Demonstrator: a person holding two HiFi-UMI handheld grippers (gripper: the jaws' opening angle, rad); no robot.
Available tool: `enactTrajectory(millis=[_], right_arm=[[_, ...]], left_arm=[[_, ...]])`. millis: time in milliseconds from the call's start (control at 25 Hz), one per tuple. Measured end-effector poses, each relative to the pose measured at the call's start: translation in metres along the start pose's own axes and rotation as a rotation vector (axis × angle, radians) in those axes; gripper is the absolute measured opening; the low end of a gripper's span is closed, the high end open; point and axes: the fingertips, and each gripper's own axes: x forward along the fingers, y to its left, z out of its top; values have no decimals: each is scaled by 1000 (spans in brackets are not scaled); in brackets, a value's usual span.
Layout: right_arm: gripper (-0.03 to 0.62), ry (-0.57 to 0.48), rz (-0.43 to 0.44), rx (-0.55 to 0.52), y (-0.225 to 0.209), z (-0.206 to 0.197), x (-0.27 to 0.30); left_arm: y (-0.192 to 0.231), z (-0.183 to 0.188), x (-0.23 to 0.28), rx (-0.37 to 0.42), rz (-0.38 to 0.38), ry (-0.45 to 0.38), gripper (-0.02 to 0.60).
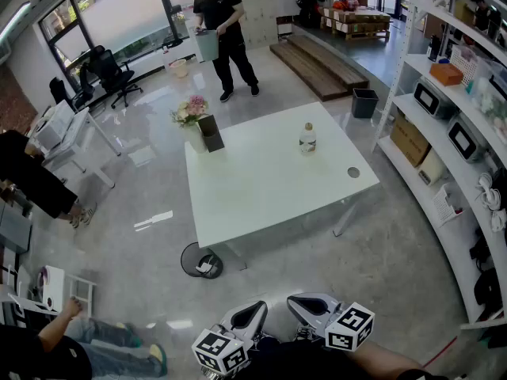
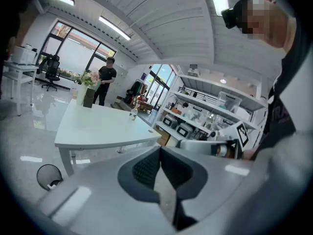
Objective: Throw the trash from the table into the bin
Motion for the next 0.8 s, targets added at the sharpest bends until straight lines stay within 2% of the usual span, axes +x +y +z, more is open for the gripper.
enactTrajectory(millis=[360, 800], right_arm=[[-2, 2, -4, 1, -9, -1, -4], [-2, -48, 10, 15, -25, 12, -26]], left_arm=[[-2, -2, 10, 0, -7, 7, 8], [-17, 2, 33, 11, -19, 16, 8]])
